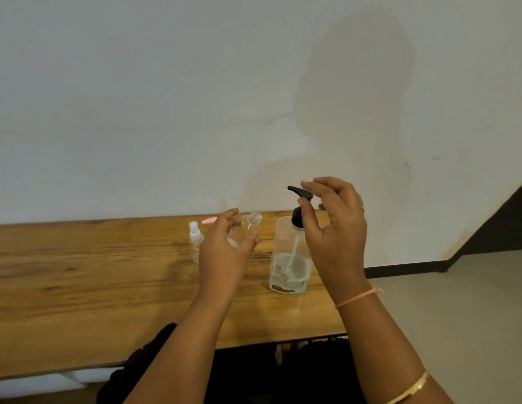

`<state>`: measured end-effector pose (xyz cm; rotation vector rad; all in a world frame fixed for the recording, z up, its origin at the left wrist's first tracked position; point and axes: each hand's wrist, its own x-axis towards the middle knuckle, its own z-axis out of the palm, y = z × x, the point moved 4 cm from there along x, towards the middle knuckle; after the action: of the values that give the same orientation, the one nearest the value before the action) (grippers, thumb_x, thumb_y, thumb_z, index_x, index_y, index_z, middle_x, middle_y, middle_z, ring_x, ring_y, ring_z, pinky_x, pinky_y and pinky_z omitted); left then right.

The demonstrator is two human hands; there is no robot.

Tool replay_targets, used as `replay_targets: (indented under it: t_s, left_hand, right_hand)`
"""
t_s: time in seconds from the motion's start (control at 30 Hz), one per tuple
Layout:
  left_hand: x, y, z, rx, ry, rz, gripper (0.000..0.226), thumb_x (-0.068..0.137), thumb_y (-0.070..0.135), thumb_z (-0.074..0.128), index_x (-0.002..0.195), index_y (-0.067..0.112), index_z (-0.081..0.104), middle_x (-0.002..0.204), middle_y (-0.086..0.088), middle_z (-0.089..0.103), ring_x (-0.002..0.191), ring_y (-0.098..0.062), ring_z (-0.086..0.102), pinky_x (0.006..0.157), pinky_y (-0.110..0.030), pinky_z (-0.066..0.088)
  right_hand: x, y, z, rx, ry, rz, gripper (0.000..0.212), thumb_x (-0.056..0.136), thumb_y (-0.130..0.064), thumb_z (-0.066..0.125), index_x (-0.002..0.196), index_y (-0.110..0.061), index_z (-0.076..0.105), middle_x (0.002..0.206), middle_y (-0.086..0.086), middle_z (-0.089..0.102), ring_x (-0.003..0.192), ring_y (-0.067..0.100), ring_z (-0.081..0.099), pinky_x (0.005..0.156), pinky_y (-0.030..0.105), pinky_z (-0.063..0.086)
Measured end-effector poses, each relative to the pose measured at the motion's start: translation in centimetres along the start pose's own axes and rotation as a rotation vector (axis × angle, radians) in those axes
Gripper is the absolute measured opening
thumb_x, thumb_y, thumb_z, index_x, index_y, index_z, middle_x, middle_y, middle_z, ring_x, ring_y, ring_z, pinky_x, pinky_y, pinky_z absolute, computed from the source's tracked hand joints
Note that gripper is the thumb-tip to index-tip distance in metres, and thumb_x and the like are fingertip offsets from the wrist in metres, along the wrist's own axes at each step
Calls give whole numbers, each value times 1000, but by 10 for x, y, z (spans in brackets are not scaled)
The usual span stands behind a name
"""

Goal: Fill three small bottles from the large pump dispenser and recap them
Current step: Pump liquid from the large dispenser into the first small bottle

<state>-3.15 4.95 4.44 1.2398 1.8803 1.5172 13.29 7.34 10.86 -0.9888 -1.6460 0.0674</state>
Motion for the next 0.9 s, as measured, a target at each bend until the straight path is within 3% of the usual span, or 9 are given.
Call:
replay_targets:
  t_s: [0.07,0.17,0.33,0.43,0.6,0.77,0.9]
  left_hand:
    - [-1,0,3,2,-9,22,47,76,19,78,116,29,55,100,23,52,104,0,50,85,-21,41]
    - [1,2,7,2,2,57,40,76,21,77,108,32,57,101,21,54,105,-3,52,85,-21,41]
    - [10,8,14,3,35,91,45,78,25,75,120,29,59,110,17,54,108,-3,50,92,-22,41]
    - [15,7,21,-26,33,87,46,78,28,75,121,34,57,114,19,53,112,-1,47,93,-23,40]
    - [15,10,34,-52,-12,110,47,78,31,74,121,36,56,114,21,52,114,-1,48,92,-24,42]
    - [14,13,39,-53,-3,133,47,77,31,74,121,37,56,115,20,52,116,-4,50,95,-29,45]
    - [14,18,41,-80,-1,160,46,77,32,74,114,47,52,112,19,51,109,3,49,90,-21,43]
  right_hand:
    - [0,9,6,22,-36,80,28,88,-12,63,115,-12,65,117,6,56,109,21,52,82,18,47]
    - [2,19,15,81,-111,164,29,90,-15,63,119,-12,63,120,2,56,108,11,52,88,24,49]
    - [9,29,20,125,-114,165,15,89,-10,63,103,-10,68,99,-5,61,83,1,58,77,16,53]
    - [11,35,21,152,-133,156,14,89,-5,61,100,-10,67,96,-8,60,87,-6,58,78,12,50]
    - [7,35,21,207,-123,125,16,87,0,59,99,-6,66,96,-7,61,92,-2,58,81,7,47]
    - [10,38,23,261,-191,170,15,88,-1,57,97,-11,64,94,-17,58,94,-11,56,79,5,46]
    - [14,36,22,232,-270,160,24,89,3,55,95,-20,58,94,-22,57,92,-10,57,79,3,44]
